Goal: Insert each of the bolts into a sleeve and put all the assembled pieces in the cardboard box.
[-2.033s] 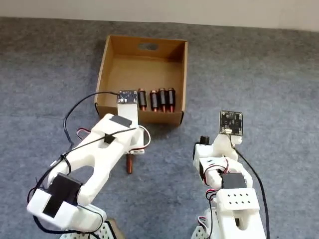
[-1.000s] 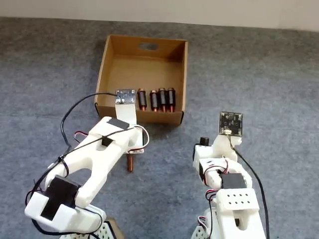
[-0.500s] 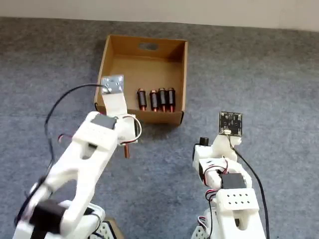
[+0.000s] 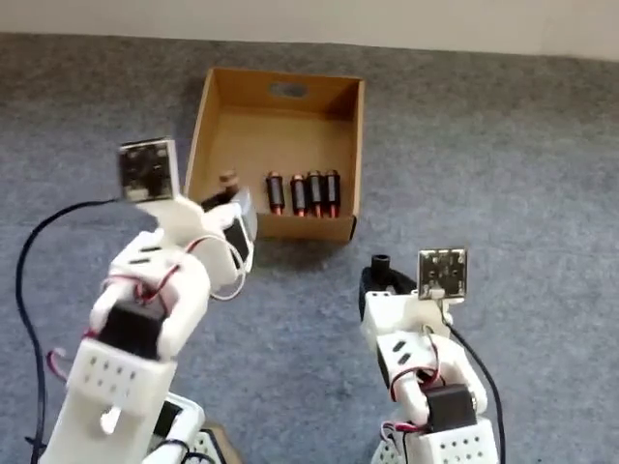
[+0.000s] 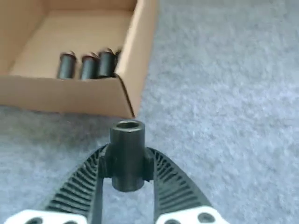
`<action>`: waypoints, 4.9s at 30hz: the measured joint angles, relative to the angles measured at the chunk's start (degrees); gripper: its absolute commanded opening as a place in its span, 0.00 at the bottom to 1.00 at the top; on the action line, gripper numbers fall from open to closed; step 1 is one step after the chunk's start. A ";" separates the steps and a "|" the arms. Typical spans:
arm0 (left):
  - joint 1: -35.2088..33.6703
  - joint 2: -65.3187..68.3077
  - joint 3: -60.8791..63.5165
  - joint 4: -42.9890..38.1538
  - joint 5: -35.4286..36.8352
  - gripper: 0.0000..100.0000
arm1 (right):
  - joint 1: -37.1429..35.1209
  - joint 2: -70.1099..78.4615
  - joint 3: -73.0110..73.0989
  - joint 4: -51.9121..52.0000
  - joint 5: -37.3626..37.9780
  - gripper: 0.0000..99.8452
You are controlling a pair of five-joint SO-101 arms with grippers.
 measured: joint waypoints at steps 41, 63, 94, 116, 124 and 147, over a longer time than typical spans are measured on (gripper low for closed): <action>21.63 17.41 -4.92 -24.62 -14.51 0.01 | -7.82 -1.49 0.53 -16.44 0.00 0.01; 20.66 24.18 -5.89 -23.38 -3.52 0.01 | -7.82 -1.49 0.53 -16.53 0.00 0.01; 20.31 24.26 -10.02 5.10 3.34 0.37 | -2.99 -1.41 2.29 -16.44 0.00 0.01; -15.65 11.87 -13.19 32.00 3.60 0.06 | -2.37 -1.41 2.99 -16.44 0.00 0.01; -32.79 6.95 17.49 6.86 3.78 0.01 | -2.37 -1.41 2.90 -16.44 0.00 0.01; -34.11 -39.91 45.54 1.85 3.78 0.01 | -3.16 32.26 -43.08 -25.14 -4.31 0.01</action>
